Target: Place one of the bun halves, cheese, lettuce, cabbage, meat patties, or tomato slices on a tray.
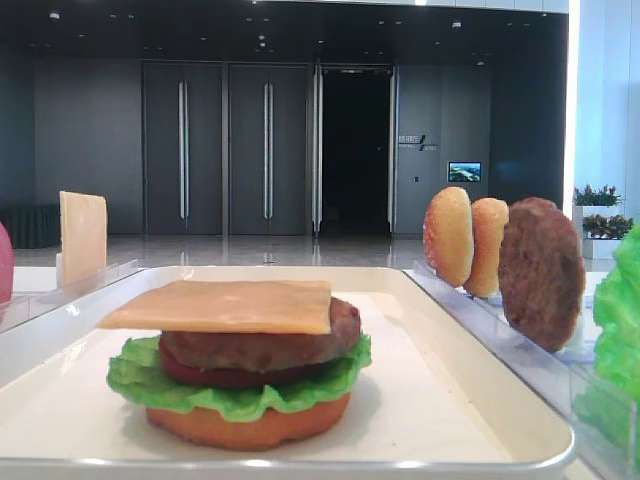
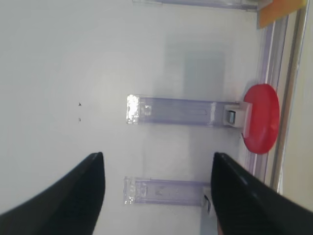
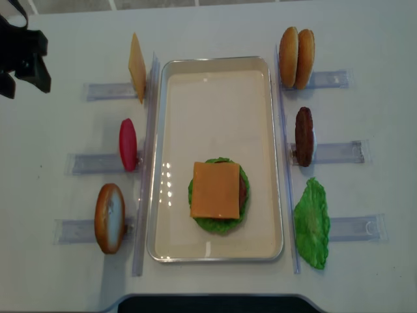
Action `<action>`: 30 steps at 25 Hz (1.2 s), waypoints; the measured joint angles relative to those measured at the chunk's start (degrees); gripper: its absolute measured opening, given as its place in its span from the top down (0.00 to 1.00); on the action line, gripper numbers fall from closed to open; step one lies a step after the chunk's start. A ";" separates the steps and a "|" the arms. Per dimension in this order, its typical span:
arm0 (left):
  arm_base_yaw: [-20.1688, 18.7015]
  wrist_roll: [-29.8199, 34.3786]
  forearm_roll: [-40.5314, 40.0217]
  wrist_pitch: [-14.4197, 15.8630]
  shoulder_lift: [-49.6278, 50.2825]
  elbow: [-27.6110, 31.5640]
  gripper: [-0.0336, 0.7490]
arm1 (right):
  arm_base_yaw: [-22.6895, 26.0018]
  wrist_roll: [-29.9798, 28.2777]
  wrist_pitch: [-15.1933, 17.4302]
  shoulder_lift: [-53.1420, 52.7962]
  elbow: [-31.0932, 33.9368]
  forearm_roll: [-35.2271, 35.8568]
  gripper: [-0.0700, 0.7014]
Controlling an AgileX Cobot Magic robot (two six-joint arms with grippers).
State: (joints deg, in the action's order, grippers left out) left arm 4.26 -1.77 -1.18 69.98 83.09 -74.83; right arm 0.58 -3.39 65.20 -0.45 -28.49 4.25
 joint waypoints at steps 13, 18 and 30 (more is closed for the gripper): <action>0.00 4.07 0.53 1.07 -30.55 19.14 0.30 | 0.00 0.00 0.00 0.00 0.00 0.00 0.30; 0.00 4.40 0.53 1.20 -41.88 27.29 0.30 | 0.00 0.00 0.00 0.00 0.00 0.00 0.30; 0.00 5.60 1.68 -2.04 -68.21 41.25 0.30 | 0.00 0.00 0.00 0.00 0.00 0.00 0.30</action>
State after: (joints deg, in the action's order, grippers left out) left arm 4.26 3.84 0.50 67.93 14.89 -33.58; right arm 0.58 -3.39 65.20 -0.45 -28.49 4.25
